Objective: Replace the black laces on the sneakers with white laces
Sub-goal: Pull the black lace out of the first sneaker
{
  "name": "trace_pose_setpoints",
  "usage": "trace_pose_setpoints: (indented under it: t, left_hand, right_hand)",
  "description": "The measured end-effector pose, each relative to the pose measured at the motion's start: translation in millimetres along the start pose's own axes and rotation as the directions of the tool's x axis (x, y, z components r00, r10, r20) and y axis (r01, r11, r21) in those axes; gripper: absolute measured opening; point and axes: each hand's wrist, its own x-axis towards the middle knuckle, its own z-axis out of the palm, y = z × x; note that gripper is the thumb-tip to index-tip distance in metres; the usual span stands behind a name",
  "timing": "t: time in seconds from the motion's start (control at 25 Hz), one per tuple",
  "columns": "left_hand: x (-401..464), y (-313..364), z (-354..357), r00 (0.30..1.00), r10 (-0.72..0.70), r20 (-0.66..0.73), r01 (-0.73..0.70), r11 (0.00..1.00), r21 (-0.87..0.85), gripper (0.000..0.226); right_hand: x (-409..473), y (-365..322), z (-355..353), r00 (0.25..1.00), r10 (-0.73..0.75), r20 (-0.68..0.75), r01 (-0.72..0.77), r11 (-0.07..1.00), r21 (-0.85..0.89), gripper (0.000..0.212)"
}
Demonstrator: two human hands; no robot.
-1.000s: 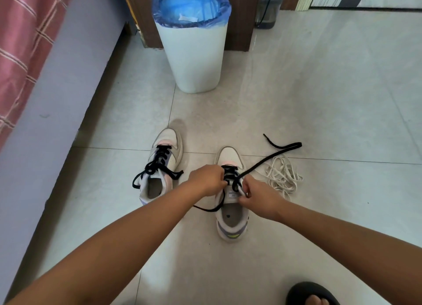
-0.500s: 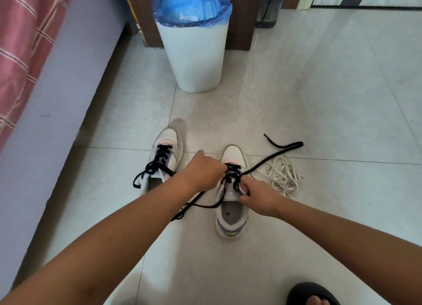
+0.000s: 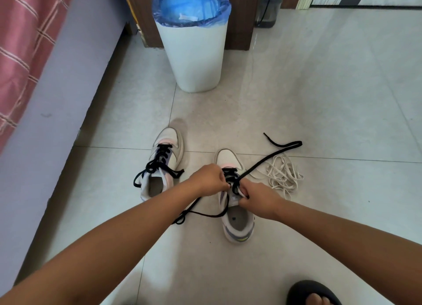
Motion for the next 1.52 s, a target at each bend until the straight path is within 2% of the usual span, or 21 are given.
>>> trace_pose_setpoints:
  t: [0.32, 0.44, 0.52, 0.56, 0.64, 0.72, 0.76, 0.8, 0.84, 0.88, 0.96, 1.0, 1.08, 1.12, 1.2, 1.24, 1.28, 1.32, 1.36, 1.44, 1.52]
  left_hand:
    - [7, -3, -3, 0.997, -0.024, 0.074, 0.025, 1.000, -0.011, 0.030]
    - [0, 1, -9, 0.998, 0.037, -0.048, -0.017, 0.929, 0.369, 0.011]
    - [-1, -5, 1, 0.944, 0.306, -0.123, -0.118, 0.663, 0.739, 0.022]
    - [-3, -9, -1, 0.927, 0.339, -0.162, -0.076, 0.592, 0.803, 0.029]
    - [1, -12, -5, 0.921, 0.306, -0.242, -0.027, 0.669, 0.743, 0.029]
    - [1, -7, -2, 0.968, -0.082, -0.237, 0.163, 0.924, 0.346, 0.014]
    - [-1, -1, -2, 0.940, -0.325, -0.102, 0.327, 0.945, 0.001, 0.012]
    - [-1, 2, 1, 0.897, -0.436, 0.073, 0.439, 0.856, -0.274, 0.017]
    - [-2, 4, 4, 0.877, -0.448, 0.176, 0.480, 0.790, -0.381, 0.022]
    - [-1, 2, 7, 0.885, -0.421, 0.199, 0.465, 0.807, -0.363, 0.023]
    - [-3, -3, 4, 0.953, -0.297, 0.055, 0.301, 0.947, -0.110, 0.015]
    - [-6, -11, 0, 0.985, -0.169, -0.039, 0.173, 0.970, 0.168, 0.010]
    - [-5, -25, -7, 0.941, 0.188, -0.282, 0.069, 0.707, 0.703, 0.027]
    - [-7, -29, -13, 0.905, 0.257, -0.340, 0.118, 0.616, 0.779, 0.035]
    - [-7, -31, -16, 0.924, 0.048, -0.380, 0.164, 0.847, 0.506, 0.025]
    - [-6, -28, -13, 0.919, -0.169, -0.357, 0.223, 0.968, 0.116, 0.020]
    - [-8, -24, -7, 0.924, -0.367, -0.107, 0.335, 0.912, -0.236, 0.027]
    - [-10, -18, -2, 0.914, -0.393, 0.097, 0.393, 0.805, -0.444, 0.030]
    - [-9, -17, 3, 0.922, -0.349, 0.167, 0.382, 0.757, -0.531, 0.028]
    - [-10, -16, 9, 0.966, -0.245, 0.079, 0.249, 0.813, -0.527, 0.019]
    - [-4, -28, -2, 0.980, -0.154, -0.129, 0.145, 0.987, -0.077, 0.007]
  right_hand:
    - [-2, -1, -2, 1.000, 0.004, 0.011, -0.004, 1.000, 0.002, 0.030]
    - [-1, -4, -5, 0.999, -0.006, 0.050, 0.005, 1.000, 0.026, 0.013]
    - [1, -10, -6, 0.998, 0.003, 0.066, -0.004, 1.000, 0.019, 0.022]
    - [2, -12, -5, 0.998, 0.006, 0.061, -0.007, 1.000, 0.010, 0.022]
    - [3, -16, -2, 0.999, 0.010, 0.049, -0.010, 1.000, 0.001, 0.020]
    - [4, -17, -2, 0.999, 0.016, 0.038, -0.016, 1.000, -0.017, 0.020]
    - [5, -18, -3, 0.999, 0.017, 0.034, -0.016, 1.000, -0.019, 0.019]
    - [6, -17, -4, 0.999, 0.013, 0.032, -0.012, 1.000, -0.019, 0.019]
    - [6, -17, -5, 0.999, 0.002, 0.033, -0.002, 1.000, -0.019, 0.019]
    - [5, -17, -6, 0.999, -0.004, 0.034, 0.005, 1.000, -0.016, 0.018]
    - [4, -17, -5, 0.999, -0.007, 0.036, 0.007, 1.000, -0.005, 0.018]
    - [4, -16, -4, 0.999, -0.005, 0.038, 0.006, 1.000, -0.007, 0.018]
    - [3, -15, -4, 0.999, -0.010, 0.031, 0.011, 1.000, -0.024, 0.018]
    - [4, -15, -6, 1.000, -0.015, 0.020, 0.015, 0.999, -0.032, 0.017]
    - [7, -14, -11, 1.000, -0.022, -0.008, 0.022, 0.999, -0.039, 0.017]
    - [7, -13, -13, 1.000, -0.024, -0.016, 0.024, 0.999, -0.033, 0.018]
    - [7, -12, -14, 0.999, -0.026, -0.020, 0.026, 0.999, -0.021, 0.018]
    - [7, -11, -13, 0.999, -0.030, -0.029, 0.030, 1.000, -0.011, 0.017]
    - [7, -10, -12, 0.999, -0.032, -0.038, 0.032, 0.999, -0.005, 0.017]
    - [7, -7, -9, 0.998, -0.028, -0.051, 0.029, 1.000, 0.008, 0.016]
    - [7, -5, -10, 0.999, -0.022, -0.046, 0.023, 0.999, 0.026, 0.019]
